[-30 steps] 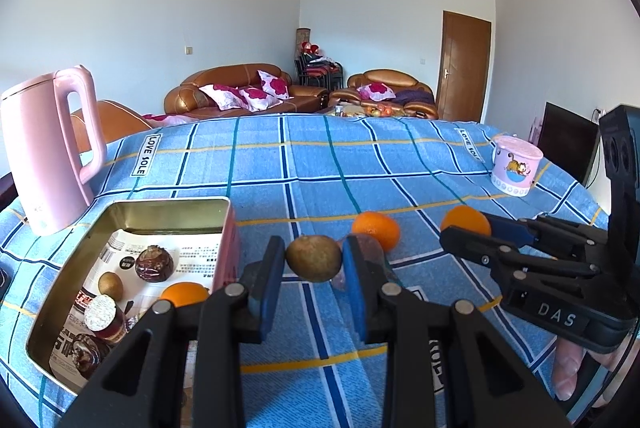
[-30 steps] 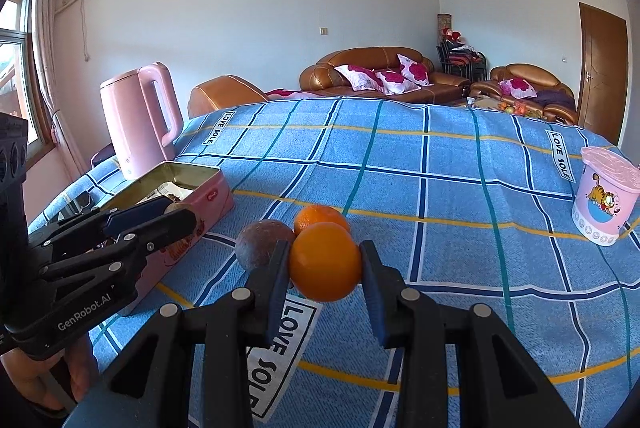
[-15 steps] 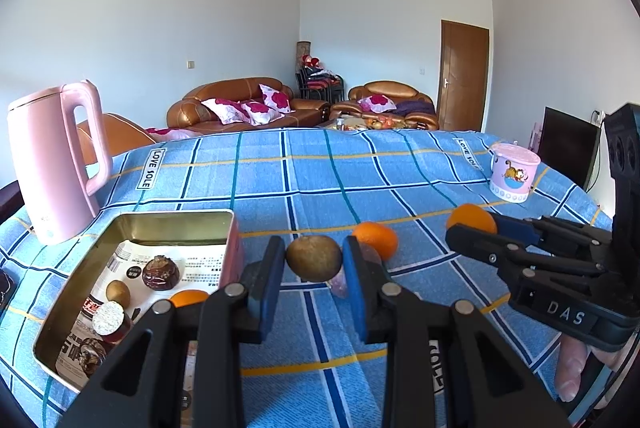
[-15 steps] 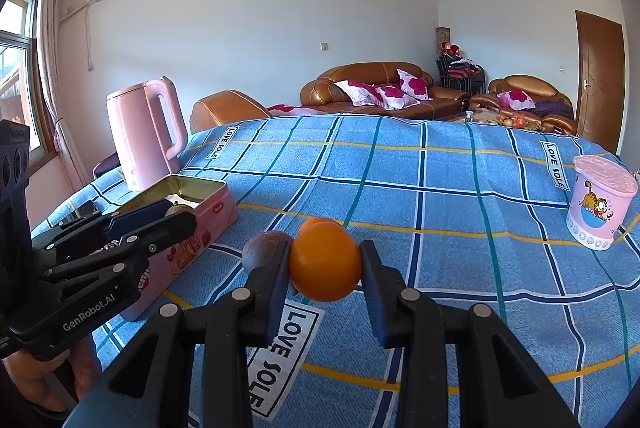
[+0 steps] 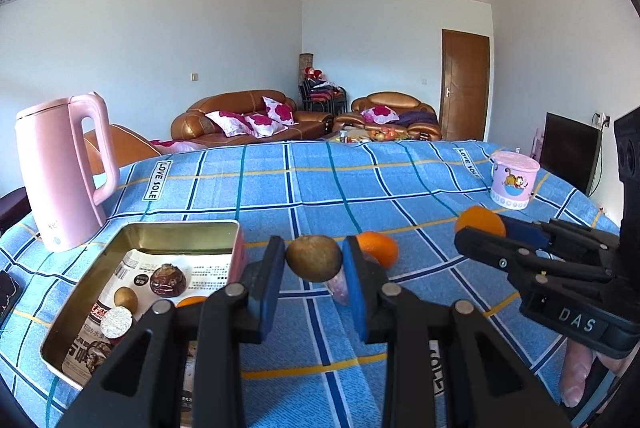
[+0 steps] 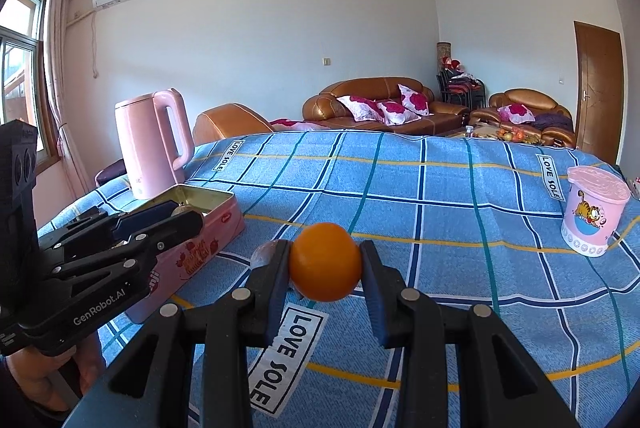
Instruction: Organize fruits
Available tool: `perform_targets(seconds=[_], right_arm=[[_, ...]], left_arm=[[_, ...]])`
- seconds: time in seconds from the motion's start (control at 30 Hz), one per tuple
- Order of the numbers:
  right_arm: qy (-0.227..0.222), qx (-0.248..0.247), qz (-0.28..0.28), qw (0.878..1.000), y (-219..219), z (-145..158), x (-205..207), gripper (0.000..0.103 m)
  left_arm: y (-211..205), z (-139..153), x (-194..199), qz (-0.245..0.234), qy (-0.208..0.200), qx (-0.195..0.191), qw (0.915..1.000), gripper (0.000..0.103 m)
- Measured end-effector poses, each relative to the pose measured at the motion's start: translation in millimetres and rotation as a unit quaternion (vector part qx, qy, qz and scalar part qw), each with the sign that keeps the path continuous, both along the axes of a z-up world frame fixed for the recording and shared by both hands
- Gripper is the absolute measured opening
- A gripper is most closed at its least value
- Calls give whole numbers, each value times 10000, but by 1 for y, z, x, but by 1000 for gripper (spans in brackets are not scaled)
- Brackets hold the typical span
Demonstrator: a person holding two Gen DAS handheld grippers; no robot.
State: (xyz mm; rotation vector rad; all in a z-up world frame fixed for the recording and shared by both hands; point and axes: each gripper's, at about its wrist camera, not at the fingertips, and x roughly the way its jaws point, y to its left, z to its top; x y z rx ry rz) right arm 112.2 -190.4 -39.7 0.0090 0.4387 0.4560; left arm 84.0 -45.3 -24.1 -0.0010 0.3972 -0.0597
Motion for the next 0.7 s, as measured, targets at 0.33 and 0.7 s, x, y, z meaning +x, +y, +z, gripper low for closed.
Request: perform_targets(seconds=[0.33, 0.7], right_arm=[[-208, -25, -56, 9998, 2, 2, -11, 37], [-529, -27, -236, 9983, 0, 6, -21, 37]], left_arm=[[0, 3, -6, 51, -158, 27, 9999, 31], [0, 4, -7, 65, -189, 62, 9998, 31]])
